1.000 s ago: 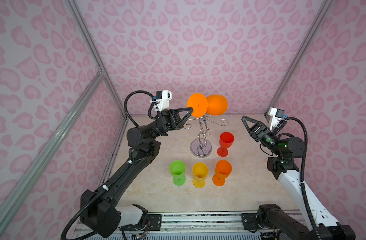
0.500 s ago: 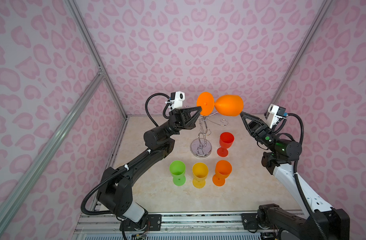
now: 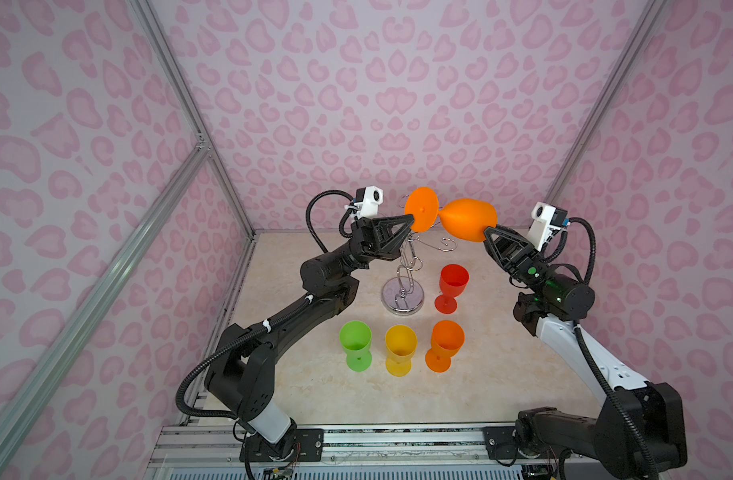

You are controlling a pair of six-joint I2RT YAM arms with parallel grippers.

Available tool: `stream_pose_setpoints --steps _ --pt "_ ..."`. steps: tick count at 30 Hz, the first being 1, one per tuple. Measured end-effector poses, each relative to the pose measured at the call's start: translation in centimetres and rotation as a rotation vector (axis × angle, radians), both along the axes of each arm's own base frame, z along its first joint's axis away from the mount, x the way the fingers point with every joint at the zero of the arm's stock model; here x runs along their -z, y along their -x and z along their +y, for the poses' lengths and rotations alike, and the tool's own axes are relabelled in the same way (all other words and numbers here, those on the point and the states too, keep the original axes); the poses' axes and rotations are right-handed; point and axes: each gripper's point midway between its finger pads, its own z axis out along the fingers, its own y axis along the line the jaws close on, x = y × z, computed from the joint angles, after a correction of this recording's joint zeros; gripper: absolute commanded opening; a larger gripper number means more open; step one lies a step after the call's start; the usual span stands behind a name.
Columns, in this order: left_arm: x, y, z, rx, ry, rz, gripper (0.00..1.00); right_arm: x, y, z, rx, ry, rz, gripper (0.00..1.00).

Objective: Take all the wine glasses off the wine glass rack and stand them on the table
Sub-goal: 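Raise the orange glass with the left gripper while the right gripper closes on its bowl, then pull the orange glass away with the right gripper while the left gripper releases the foot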

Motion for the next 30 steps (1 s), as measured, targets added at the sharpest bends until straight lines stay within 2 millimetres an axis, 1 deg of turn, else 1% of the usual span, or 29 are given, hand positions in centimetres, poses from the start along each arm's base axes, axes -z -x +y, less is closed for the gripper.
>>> stream_pose_setpoints --steps 7,11,13,17,18,20,22,25,27,29,30 --pt "-0.6 -0.2 0.1 0.018 0.019 0.012 0.02 0.1 1.5 1.4 -0.055 0.035 -0.035 0.29" --pt "-0.6 -0.4 0.1 0.028 0.024 0.032 0.02 0.2 2.1 1.7 -0.055 0.05 -0.067 0.19" --pt "-0.6 -0.6 0.1 0.029 0.028 0.046 0.06 0.2 2.3 1.7 -0.053 0.051 -0.082 0.13" --pt "-0.6 -1.1 0.2 0.023 0.032 0.071 0.22 -0.1 3.3 1.6 -0.06 0.048 -0.125 0.01" --pt "-0.5 -1.3 0.1 0.018 0.027 0.072 0.27 -0.2 3.5 1.7 -0.062 0.047 -0.129 0.0" --pt "-0.3 -1.1 -0.2 0.021 0.012 0.061 0.34 0.0 3.3 1.8 -0.063 0.052 -0.119 0.0" --pt "-0.2 -0.8 -0.3 0.022 0.008 0.049 0.44 0.1 2.8 1.6 -0.053 0.05 -0.097 0.0" --pt "0.3 -0.8 -0.5 0.018 -0.007 0.04 0.56 -0.3 2.6 0.9 -0.027 0.039 -0.093 0.0" --pt "0.8 -0.8 -0.7 0.009 -0.02 0.031 0.64 -1.0 2.4 0.3 0.001 0.036 -0.088 0.0" --pt "1.4 -0.6 -0.8 0.001 -0.037 0.015 0.68 -1.9 2.1 -0.5 0.052 0.045 -0.081 0.0" --pt "1.7 -0.5 -0.9 -0.004 -0.048 0.002 0.69 -2.5 1.9 -1.0 0.089 0.057 -0.08 0.0"
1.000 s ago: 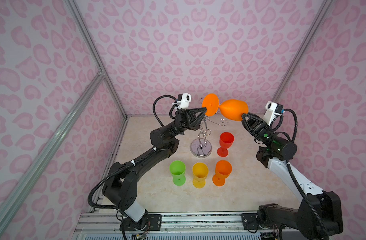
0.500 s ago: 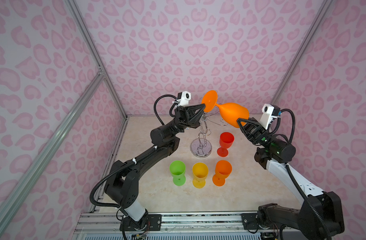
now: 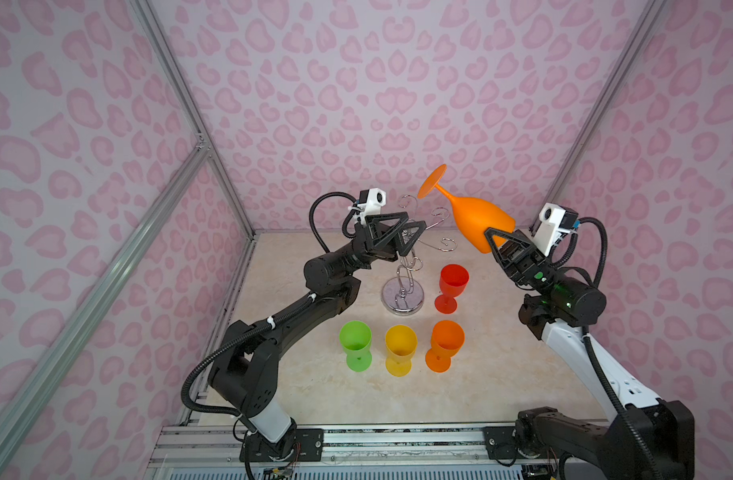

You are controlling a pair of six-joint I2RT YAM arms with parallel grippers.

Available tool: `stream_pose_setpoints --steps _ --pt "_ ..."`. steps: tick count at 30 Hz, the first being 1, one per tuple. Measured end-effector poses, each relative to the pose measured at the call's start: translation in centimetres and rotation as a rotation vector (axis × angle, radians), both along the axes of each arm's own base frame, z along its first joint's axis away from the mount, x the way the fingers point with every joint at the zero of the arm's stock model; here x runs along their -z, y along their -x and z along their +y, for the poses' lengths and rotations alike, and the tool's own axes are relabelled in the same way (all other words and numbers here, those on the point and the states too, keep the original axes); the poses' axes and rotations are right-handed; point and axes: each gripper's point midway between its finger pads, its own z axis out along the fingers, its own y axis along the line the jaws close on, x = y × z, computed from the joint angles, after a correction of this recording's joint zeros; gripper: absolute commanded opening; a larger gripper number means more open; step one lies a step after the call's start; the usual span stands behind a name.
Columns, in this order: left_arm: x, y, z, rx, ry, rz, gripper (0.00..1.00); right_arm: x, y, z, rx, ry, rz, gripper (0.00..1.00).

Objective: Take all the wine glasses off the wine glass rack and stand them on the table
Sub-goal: 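Pull the orange glass away with the right gripper while the left gripper releases the foot, then lower the orange glass with the right gripper beside the red glass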

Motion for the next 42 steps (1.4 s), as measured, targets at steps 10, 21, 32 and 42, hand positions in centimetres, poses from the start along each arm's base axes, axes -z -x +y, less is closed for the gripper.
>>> stream_pose_setpoints --steps 10,21,32,42 --pt "1.1 2.7 -0.2 -0.069 -0.113 -0.2 0.73 -2.5 -5.9 -7.6 0.778 0.366 0.226 0.0" --pt "1.8 3.4 0.3 -0.22 -0.284 -0.337 0.73 21.1 -13.5 -13.8 0.886 0.939 0.932 0.0" --pt "1.6 5.4 1.9 -0.32 -0.364 -0.421 0.74 29.6 -19.1 -11.4 0.744 1.246 1.049 0.0" --pt "2.4 5.7 2.3 -0.352 -0.413 -0.432 0.74 34.0 -21.2 -9.1 0.616 1.441 1.107 0.0"
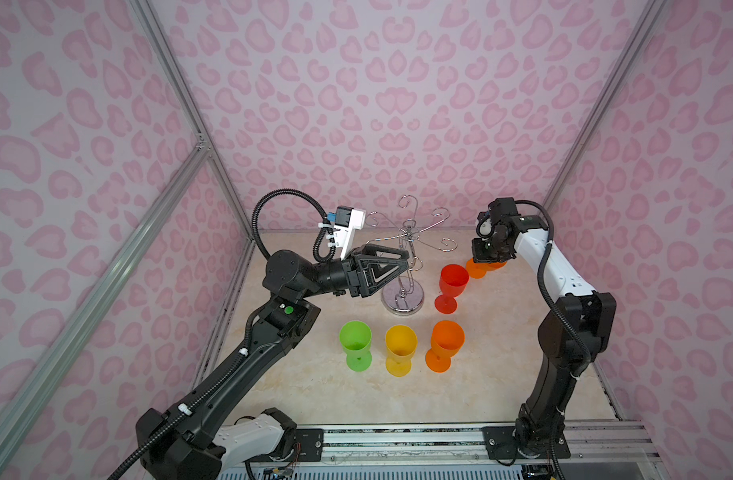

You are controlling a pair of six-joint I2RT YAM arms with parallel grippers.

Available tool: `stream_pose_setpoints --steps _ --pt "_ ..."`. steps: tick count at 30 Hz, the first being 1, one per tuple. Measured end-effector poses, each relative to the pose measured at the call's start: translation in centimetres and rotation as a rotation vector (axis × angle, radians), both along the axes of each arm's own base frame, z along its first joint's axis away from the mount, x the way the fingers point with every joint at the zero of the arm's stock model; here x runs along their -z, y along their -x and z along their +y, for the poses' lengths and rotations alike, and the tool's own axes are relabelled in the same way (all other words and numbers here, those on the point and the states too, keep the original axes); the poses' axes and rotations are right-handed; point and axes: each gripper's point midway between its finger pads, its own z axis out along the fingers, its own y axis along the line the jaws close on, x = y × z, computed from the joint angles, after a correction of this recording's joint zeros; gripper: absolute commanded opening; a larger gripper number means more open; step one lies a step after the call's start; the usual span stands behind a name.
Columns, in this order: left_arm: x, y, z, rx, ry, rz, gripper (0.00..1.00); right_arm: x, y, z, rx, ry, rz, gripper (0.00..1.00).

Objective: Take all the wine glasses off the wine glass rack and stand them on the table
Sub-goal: 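Lower the orange glass with the right gripper beside the red glass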

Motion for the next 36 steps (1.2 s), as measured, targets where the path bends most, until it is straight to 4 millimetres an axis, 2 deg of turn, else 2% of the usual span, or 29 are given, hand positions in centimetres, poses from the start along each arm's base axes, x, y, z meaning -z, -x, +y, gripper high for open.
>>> stream_pose_setpoints --steps 7,13,21,24,36 --pt "0.1 0.3 0.2 -0.01 -0.012 -0.016 0.74 1.7 0.3 0.7 -0.028 0.013 0.064 0.0" --pt "0.5 0.1 0.2 -0.016 -0.022 -0.01 0.74 2.0 0.0 1.1 -0.036 0.015 0.076 0.0" --pt "1.1 0.0 0.2 -0.018 -0.035 0.003 0.74 2.6 -0.3 1.6 -0.045 0.019 0.096 0.05" --pt "1.1 0.1 0.2 -0.018 -0.035 0.001 0.74 2.8 -0.2 1.6 -0.046 0.023 0.102 0.11" --pt "1.4 0.1 0.2 -0.022 -0.041 -0.005 0.74 2.2 -0.6 1.6 -0.043 0.022 0.083 0.21"
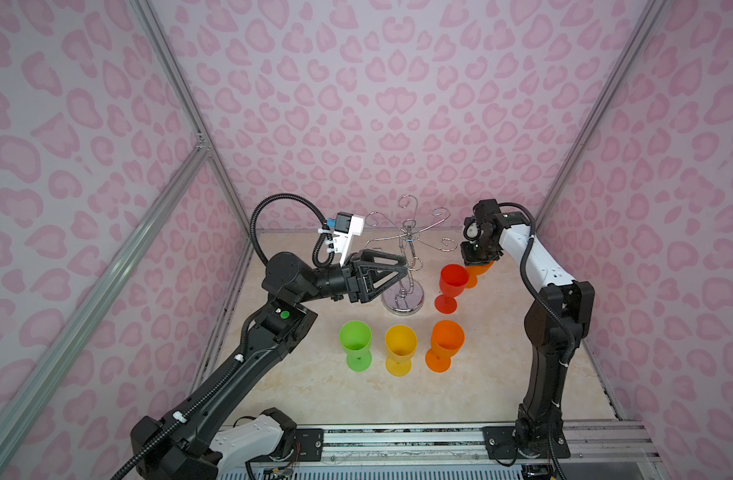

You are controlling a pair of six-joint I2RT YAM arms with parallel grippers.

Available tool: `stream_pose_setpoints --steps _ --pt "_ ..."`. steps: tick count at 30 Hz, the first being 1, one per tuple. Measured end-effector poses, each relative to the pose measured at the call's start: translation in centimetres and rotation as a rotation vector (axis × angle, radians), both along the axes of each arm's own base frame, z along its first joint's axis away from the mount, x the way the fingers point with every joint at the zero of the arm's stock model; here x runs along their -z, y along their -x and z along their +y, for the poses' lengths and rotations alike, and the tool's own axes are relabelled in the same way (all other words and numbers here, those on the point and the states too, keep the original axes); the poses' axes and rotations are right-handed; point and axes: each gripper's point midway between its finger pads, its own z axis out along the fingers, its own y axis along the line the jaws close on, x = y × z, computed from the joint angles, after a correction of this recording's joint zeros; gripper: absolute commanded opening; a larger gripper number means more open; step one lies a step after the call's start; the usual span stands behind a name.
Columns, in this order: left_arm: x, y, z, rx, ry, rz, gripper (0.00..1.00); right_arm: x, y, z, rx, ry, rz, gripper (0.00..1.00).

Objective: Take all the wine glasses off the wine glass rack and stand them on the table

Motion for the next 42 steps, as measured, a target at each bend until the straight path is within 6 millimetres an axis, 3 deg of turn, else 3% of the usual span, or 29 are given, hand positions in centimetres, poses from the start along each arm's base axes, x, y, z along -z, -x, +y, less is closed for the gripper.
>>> stream_pose_setpoints --steps 16,24,27,32,39,42 --pt "0.3 0.0 0.2 -0.012 -0.006 0.004 0.74 -2.7 -0.7 0.1 0.001 -0.013 -0.068 0.37" --pt "0.4 -0.1 0.3 -0.027 -0.008 0.001 0.75 -5.2 -0.1 0.0 0.0 -0.06 -0.114 0.4" --pt "0.7 -0.6 0.6 -0.054 -0.021 0.002 0.76 -7.1 0.7 -0.4 0.014 -0.085 -0.16 0.4" --pt "0.5 -1.7 2.4 -0.154 -0.053 -0.018 0.78 -13.1 2.6 -1.2 0.049 -0.139 -0.328 0.4" --pt "0.2 -4.4 7.6 -0.527 -0.157 -0.116 0.8 -19.5 7.8 -2.2 0.087 -0.212 -0.663 0.42" --pt "1.6 -6.2 10.3 -0.742 -0.253 -0.14 0.8 -20.7 9.7 -3.0 0.099 -0.211 -0.808 0.57"
